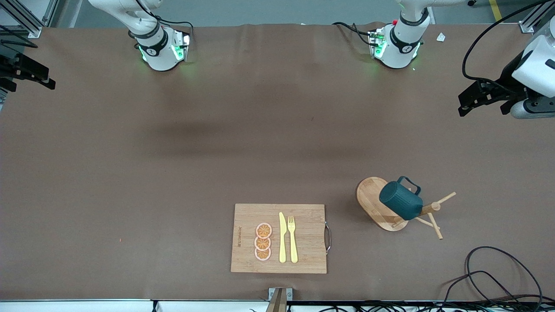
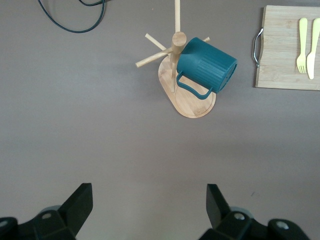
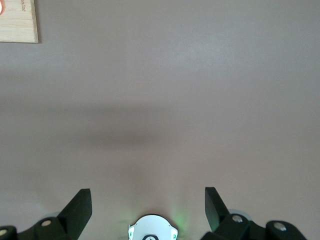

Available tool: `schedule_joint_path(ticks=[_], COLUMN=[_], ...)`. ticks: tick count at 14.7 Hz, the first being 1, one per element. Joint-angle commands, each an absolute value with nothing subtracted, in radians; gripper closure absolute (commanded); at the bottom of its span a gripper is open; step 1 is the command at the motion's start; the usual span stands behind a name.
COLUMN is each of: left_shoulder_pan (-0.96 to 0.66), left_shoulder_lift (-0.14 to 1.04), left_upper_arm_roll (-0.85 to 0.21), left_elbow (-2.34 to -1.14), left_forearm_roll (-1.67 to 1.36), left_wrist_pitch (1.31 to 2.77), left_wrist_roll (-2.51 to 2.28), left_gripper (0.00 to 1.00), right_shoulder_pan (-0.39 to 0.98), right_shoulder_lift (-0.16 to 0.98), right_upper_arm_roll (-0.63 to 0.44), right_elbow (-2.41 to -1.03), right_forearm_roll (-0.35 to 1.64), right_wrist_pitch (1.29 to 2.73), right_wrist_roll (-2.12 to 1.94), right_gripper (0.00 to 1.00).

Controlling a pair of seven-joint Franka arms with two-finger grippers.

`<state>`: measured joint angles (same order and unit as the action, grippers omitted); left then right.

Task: Transfer cup from left to right arm and place
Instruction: 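Move the left gripper from rest toward the teal mug on the stand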

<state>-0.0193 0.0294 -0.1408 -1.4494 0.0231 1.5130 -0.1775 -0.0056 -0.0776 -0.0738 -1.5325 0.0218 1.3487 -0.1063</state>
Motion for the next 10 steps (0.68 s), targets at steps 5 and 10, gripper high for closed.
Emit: schedule_joint_path(ticks=[5,10], left_shoulder_pan=[-0.015,-0.015], left_shoulder_lift=[0.031,0.061], left_upper_arm_roll=[-0.144,-0.144], left_elbow=[-1.447,-1.439], left_forearm_roll=[0.041,0.032], left_wrist_pitch=[1.519,1.52], left_wrist_roll=[-0.066,0.29], left_gripper=[0.0,0.0], right_shoulder_pan=[-0.021,-0.021], right_shoulder_lift=[-0.104,-0.104], right_upper_arm_roll=[-0.064,-0.064], right_elbow=[-1.557,-1.557], right_forearm_roll=[0.034,0.034], right_wrist_pitch=[1.348,1.345], right_wrist_roll=[-0.118,-0.118], right_gripper=[0.0,0.0])
